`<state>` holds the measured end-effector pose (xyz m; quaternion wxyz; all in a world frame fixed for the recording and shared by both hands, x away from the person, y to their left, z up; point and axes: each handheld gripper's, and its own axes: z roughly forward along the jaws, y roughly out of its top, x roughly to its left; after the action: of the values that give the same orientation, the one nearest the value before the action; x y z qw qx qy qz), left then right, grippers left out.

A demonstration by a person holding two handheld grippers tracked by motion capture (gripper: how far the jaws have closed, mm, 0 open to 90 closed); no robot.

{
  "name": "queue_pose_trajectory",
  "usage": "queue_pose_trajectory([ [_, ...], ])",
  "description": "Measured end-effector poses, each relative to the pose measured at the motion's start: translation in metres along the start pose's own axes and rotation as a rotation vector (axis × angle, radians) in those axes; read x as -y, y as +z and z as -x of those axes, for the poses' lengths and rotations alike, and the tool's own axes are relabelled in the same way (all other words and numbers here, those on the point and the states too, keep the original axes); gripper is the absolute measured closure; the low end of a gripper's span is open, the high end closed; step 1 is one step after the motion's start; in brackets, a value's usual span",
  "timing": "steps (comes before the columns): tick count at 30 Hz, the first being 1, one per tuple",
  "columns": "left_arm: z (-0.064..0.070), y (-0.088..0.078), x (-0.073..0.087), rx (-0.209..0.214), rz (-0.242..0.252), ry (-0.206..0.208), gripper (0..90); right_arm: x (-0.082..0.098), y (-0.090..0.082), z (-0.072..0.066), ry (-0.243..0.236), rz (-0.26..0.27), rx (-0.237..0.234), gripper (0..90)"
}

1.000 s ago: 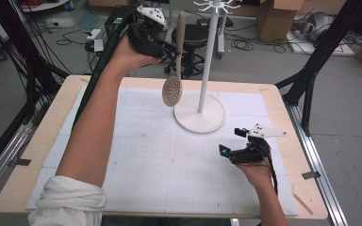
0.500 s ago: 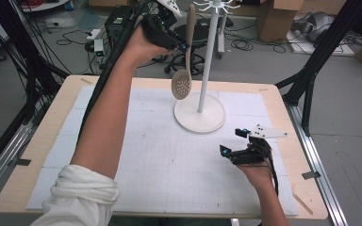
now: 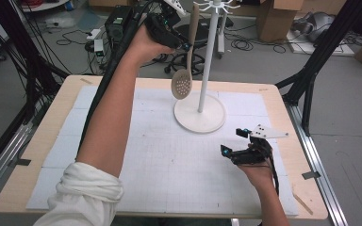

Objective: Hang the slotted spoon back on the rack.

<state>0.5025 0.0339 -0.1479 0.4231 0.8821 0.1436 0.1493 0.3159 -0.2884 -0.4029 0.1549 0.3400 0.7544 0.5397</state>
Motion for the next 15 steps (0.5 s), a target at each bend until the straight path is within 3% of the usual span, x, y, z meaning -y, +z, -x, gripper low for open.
queue_pose_trajectory([
  [15, 0.0, 0.011, -0.008, -0.01, -0.041, -0.003, 74.3, 0.0, 0.001, -0.002, -0.008, -0.006, -0.005, 0.7],
])
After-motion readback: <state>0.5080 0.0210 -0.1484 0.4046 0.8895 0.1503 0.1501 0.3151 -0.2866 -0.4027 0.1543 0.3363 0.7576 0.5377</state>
